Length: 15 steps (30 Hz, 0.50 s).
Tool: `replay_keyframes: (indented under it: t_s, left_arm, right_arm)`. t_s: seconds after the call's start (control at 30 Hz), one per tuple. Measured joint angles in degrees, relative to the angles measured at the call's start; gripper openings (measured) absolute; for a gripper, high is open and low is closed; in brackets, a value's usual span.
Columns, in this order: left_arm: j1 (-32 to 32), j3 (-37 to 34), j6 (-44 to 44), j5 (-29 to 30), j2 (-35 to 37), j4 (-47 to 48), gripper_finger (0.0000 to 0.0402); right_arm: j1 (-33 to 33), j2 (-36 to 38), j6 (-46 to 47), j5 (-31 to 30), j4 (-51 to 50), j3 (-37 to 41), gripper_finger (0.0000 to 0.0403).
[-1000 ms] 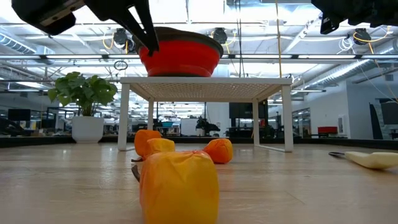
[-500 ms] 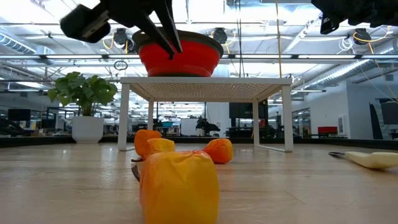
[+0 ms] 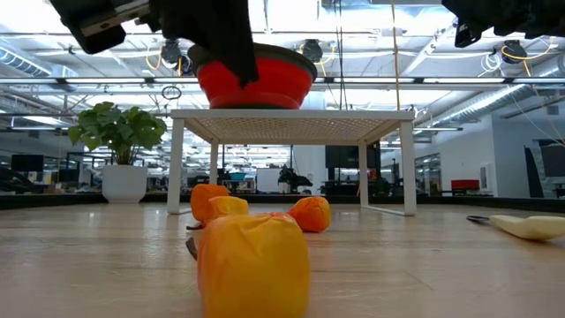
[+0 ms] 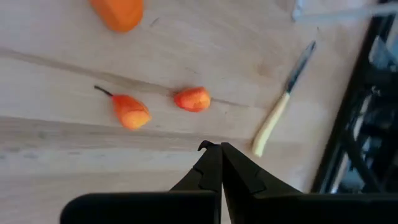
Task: Pick & Place Fruit
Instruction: Put the orange into the orange strainer bowl on the shelf
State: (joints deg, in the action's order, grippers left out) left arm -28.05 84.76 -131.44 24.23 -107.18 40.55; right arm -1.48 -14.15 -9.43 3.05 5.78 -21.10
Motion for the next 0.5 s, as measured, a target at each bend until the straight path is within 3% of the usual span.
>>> replay_keyframes:
  t_s: [0.27, 0.5]
  left_arm:
    - [1.3, 12.7, -5.6, -1.5, -7.8, 14.8, 0.0003]
    - [3.0, 18.5, -5.6, -3.6, -13.7, 18.7, 0.0004]
  right_arm:
    - [0.0, 0.1, -0.3, 0.0, -0.4, 0.0, 0.0000]
    - [0.0, 0.1, -0.4, 0.0, -0.4, 0.0, 0.0000]
